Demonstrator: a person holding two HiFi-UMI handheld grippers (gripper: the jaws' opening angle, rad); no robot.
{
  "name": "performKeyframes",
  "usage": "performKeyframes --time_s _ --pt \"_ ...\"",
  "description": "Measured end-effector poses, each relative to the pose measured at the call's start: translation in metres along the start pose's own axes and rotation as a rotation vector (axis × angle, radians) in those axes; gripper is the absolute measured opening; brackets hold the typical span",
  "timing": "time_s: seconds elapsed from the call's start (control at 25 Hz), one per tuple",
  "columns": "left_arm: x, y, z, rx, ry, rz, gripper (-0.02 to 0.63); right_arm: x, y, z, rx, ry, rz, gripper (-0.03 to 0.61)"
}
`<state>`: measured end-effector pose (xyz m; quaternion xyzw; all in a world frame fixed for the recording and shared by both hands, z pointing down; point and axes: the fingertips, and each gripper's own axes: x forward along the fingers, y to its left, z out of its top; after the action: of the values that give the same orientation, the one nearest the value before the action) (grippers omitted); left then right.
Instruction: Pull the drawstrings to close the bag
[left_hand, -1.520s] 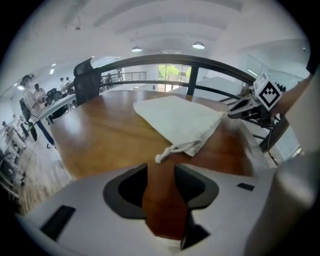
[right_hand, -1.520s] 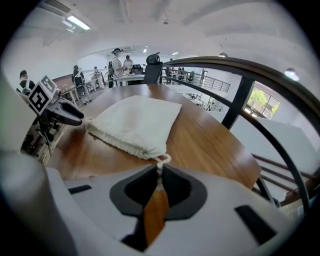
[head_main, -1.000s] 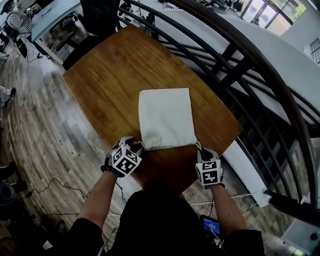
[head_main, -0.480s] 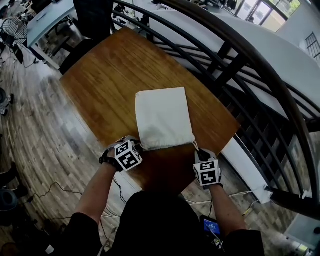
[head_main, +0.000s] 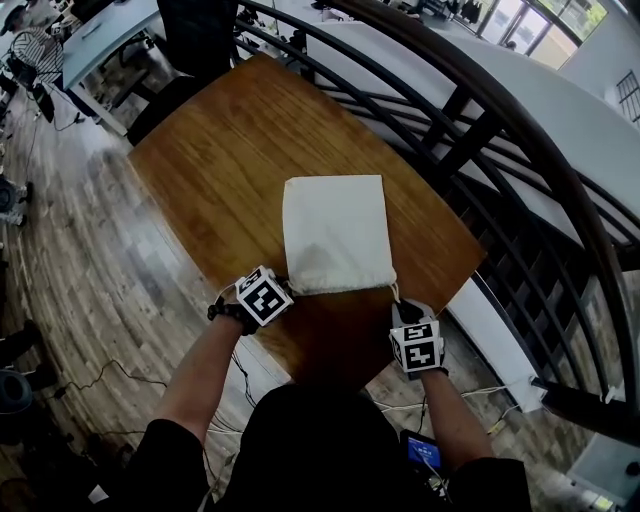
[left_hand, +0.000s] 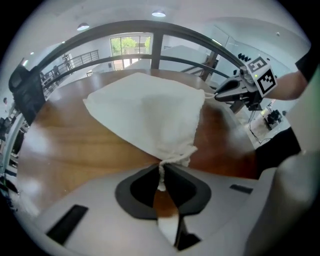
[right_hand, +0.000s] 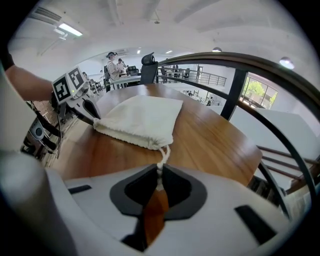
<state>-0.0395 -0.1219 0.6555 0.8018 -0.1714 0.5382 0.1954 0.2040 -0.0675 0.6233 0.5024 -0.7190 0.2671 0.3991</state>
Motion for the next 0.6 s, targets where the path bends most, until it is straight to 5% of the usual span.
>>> performKeyframes --time_s 0.6 --pt "-0.039 0.017 -0.008 -0.123 -0.158 0.261 0.035 -0.002 -0.019 0.023 -0.118 -0.006 -0.085 0.025"
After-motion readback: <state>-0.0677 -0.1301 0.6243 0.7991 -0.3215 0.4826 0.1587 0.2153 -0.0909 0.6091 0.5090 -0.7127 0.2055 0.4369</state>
